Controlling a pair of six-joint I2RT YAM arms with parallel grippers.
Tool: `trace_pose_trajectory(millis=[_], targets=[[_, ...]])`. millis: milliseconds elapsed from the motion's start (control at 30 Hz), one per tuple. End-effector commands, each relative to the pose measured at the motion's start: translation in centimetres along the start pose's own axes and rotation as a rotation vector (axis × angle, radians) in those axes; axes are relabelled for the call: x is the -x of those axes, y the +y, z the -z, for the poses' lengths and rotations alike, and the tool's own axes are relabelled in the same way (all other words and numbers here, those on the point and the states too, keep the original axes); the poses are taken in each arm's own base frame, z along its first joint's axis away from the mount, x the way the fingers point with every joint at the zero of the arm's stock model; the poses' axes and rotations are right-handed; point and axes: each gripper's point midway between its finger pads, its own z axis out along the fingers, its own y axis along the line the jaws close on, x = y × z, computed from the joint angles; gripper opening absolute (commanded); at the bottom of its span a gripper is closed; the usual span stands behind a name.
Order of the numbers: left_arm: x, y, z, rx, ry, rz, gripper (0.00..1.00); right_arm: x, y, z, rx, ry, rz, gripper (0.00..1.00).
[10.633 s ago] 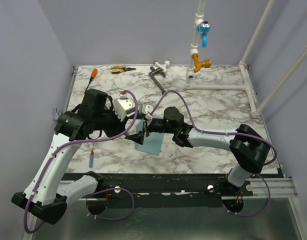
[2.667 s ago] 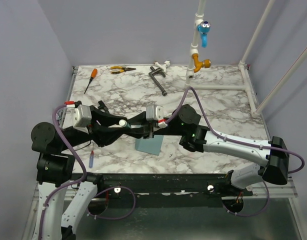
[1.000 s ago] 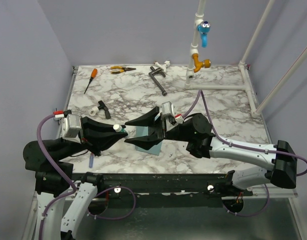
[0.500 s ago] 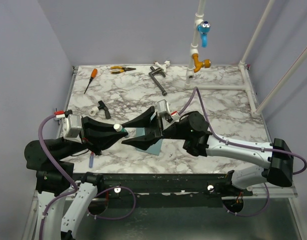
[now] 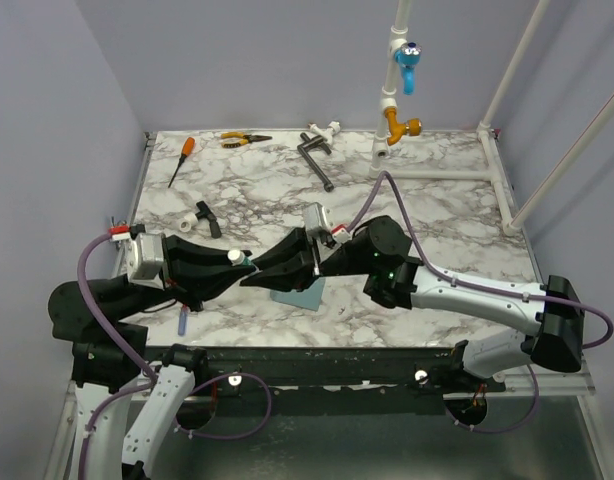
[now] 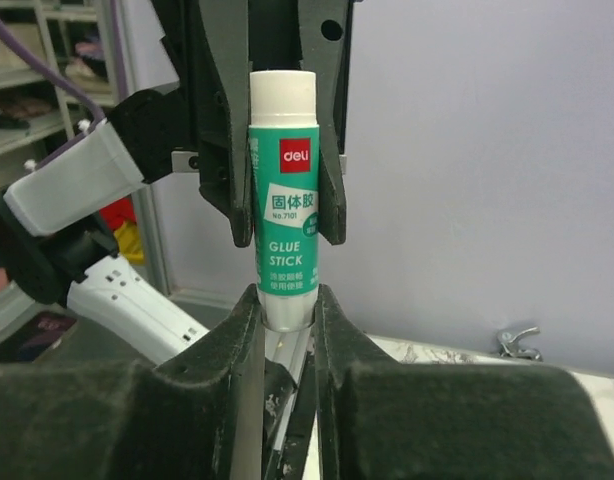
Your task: Place the letter into the envelope and seal it
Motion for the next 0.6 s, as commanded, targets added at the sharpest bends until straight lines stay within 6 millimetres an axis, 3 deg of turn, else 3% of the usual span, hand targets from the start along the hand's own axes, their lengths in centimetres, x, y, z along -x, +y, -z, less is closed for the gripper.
trace_pose_trajectory(millis=[0, 100, 167, 233, 400, 567], targets=[[-1.8, -3.3, 1.0, -0.190, 0.068, -0.101, 0.00, -1.0, 3.1, 0.0, 0.223, 0.124, 0.094, 0.07], [-3.1, -5.2, 2.0, -0.295, 0.098, -0.181, 0.00, -1.8, 6.6, 1.0, 0.504, 0.211, 0.116, 0.07], [-3.7, -5.8, 2.4, -0.323, 0.104, -0.202, 0.00, -2.1, 7.5, 1.2, 0.601, 0.235, 0.108, 0.05], [-3.9, -5.9, 2.5, -0.322, 0.105, -0.200, 0.00, -2.5, 7.4, 0.9, 0.626, 0.249, 0.107, 0.01], [-4.1, -5.8, 2.6, -0.319, 0.101, -0.220, 0.00, -2.9, 7.5, 0.7, 0.695, 0.254, 0.095, 0.00], [-4.0, -5.9, 2.6, -0.302, 0.091, -0.239, 0.00, -1.0, 7.3, 1.5, 0.757, 0.169, 0.073, 0.05]])
